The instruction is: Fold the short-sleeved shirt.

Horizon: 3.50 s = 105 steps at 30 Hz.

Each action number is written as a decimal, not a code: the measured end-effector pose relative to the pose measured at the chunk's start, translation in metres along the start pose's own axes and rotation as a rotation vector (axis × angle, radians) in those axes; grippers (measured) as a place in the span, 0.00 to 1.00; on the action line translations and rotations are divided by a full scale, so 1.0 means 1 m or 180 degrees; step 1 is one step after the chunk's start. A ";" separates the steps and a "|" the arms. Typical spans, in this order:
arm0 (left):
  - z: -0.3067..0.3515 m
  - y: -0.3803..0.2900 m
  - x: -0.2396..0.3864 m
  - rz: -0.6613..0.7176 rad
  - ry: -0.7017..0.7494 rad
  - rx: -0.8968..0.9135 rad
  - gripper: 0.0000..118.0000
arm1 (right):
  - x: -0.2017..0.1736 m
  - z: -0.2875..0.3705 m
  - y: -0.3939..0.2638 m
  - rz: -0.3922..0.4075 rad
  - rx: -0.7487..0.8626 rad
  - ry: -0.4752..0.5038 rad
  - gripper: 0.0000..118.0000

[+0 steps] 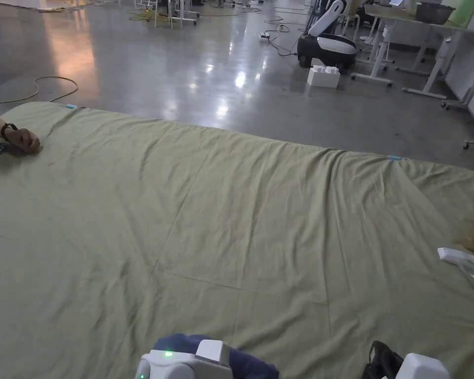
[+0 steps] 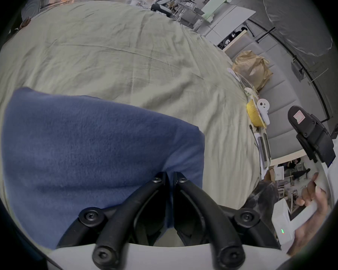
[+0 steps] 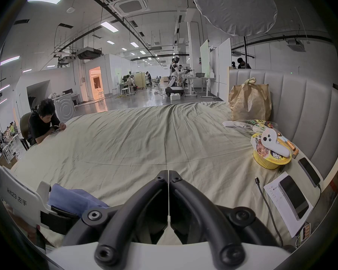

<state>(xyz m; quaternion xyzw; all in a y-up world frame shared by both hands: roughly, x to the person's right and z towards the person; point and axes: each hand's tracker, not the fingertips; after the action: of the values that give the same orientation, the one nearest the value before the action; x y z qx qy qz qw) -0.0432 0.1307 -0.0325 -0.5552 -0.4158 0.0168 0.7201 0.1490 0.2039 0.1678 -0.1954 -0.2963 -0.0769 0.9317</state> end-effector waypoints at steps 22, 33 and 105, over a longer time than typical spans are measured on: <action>0.157 0.039 -0.023 -0.0885 0.1160 0.2604 0.07 | -0.042 0.000 0.055 0.0282 0.0790 -0.0093 0.01; 0.173 0.035 -0.016 -0.1009 0.1944 0.3331 0.07 | -0.049 -0.001 0.081 0.0340 0.1206 -0.0285 0.01; 0.091 0.009 -0.192 0.1321 -0.1605 0.0283 0.24 | -0.131 -0.032 -0.067 0.0441 -0.0319 0.0586 0.01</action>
<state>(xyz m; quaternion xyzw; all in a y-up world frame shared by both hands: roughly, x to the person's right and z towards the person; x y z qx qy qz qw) -0.2212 0.1126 -0.1476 -0.5745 -0.4579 0.3183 0.5992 0.0423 0.1333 0.0887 -0.2539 -0.1911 -0.0447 0.9471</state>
